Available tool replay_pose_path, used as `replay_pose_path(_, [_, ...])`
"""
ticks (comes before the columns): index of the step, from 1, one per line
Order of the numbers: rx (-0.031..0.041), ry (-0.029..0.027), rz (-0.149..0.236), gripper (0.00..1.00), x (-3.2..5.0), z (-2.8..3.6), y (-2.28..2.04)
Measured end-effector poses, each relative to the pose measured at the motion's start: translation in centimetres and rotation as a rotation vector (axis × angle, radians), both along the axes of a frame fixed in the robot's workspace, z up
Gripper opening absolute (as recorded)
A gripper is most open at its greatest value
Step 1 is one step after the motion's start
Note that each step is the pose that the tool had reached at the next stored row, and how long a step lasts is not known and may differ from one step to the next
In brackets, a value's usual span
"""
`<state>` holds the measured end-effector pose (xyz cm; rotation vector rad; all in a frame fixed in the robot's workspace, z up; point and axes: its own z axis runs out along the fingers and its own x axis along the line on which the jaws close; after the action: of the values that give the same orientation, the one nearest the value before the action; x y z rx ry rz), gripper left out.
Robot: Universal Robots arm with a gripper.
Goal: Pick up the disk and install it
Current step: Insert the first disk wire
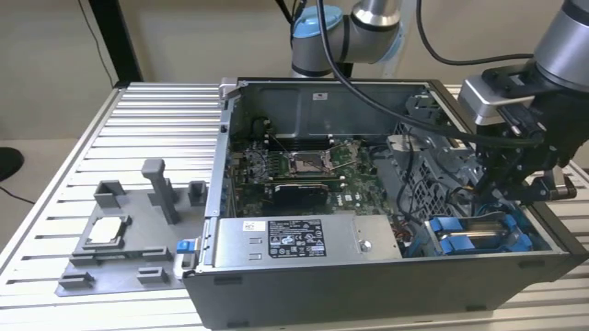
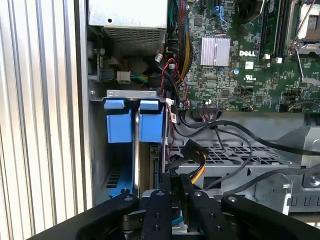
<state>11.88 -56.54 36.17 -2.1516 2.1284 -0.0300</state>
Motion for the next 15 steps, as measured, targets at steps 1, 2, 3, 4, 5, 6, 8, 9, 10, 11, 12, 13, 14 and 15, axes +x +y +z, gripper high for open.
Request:
replay_pose_path(1, [0.0001,0.0002,-0.002,0.0,0.0,-0.01,-0.17])
replay_pose_path(2, [0.0,0.0004,-0.005,0.0,0.0,-0.01,-0.3])
replay_pose_path(3, [0.0002,0.0006,-0.008,0.0,0.0,-0.03,-0.39])
replay_pose_path(4, [0.0003,0.0006,-0.011,0.0,0.0,-0.04,-0.44])
replay_pose_path(5, [0.0001,0.0006,-0.012,0.0,0.0,-0.03,-0.47])
replay_pose_path(6, [0.0001,0.0006,-0.014,0.0,0.0,-0.03,-0.47])
replay_pose_path(8, [0.0001,0.0006,-0.014,0.0,0.0,-0.04,-0.47])
replay_pose_path(9, [0.0001,0.0006,-0.014,0.0,0.0,-0.04,-0.47])
replay_pose_path(10, [0.0,0.0006,-0.014,0.0,0.0,-0.03,-0.48])
replay_pose_path(11, [0.0001,0.0006,-0.014,0.0,0.0,-0.04,-0.48])
replay_pose_path(12, [0.0001,0.0006,-0.014,0.0,0.0,-0.03,-0.48])
replay_pose_path(13, [0.0001,0.0006,-0.014,0.0,0.0,-0.04,-0.48])
replay_pose_path(14, [0.0,0.0006,-0.015,0.0,0.0,-0.05,-0.48])
replay_pose_path(15, [-0.0001,0.0011,-0.016,0.0,0.0,-0.06,-0.49])
